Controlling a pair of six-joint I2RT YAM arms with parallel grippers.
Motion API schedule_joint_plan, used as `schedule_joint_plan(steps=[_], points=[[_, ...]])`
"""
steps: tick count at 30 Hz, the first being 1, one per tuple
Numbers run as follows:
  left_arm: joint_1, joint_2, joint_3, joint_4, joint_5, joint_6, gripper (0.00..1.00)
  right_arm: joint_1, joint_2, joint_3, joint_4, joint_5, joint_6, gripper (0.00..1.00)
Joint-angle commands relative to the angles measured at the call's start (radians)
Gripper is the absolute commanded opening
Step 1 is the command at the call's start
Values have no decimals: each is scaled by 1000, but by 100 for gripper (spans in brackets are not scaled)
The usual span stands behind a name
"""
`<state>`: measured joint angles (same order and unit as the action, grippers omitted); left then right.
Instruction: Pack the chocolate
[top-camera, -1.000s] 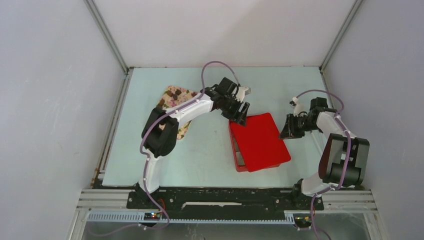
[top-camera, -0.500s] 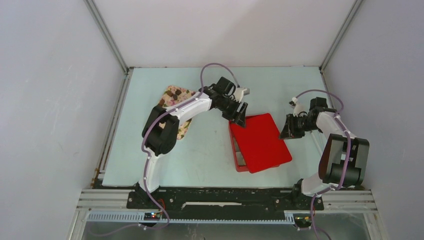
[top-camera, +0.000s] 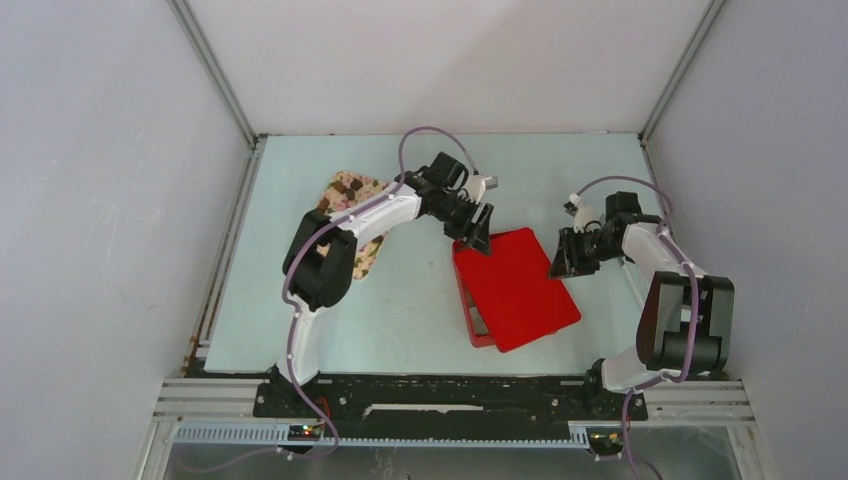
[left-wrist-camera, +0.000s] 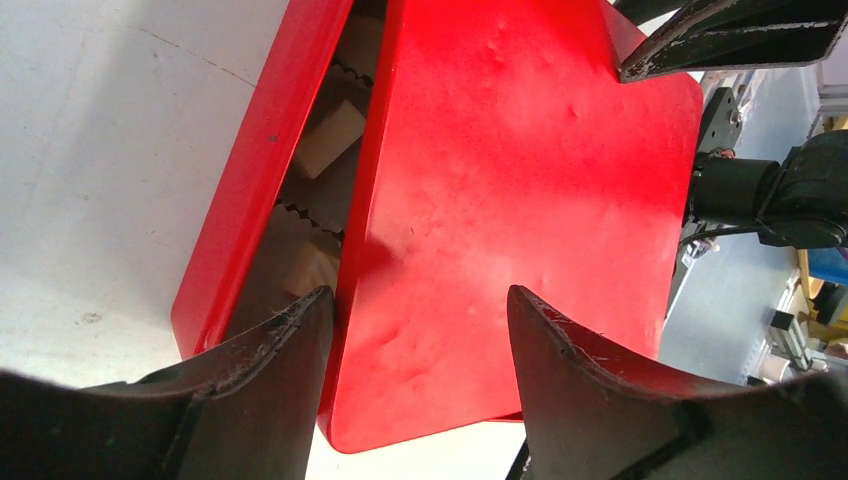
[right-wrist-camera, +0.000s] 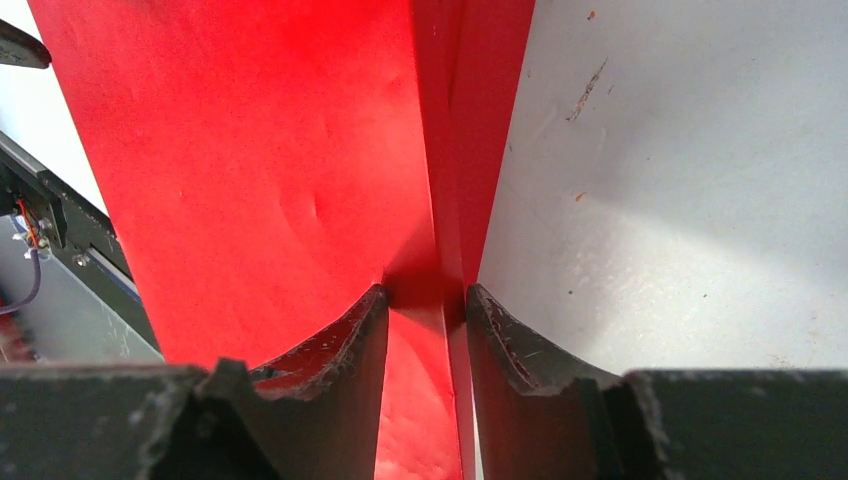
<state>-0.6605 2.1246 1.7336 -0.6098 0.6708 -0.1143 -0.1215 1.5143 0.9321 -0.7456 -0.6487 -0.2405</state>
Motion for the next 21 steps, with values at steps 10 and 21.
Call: schedule_joint_plan(steps=[10, 21], points=[[40, -85, 36, -17, -70, 29, 71, 17, -20, 36, 20, 21, 24, 47], [104, -241, 63, -25, -335, 55, 77, -29, -35, 101, -55, -28, -32, 57]])
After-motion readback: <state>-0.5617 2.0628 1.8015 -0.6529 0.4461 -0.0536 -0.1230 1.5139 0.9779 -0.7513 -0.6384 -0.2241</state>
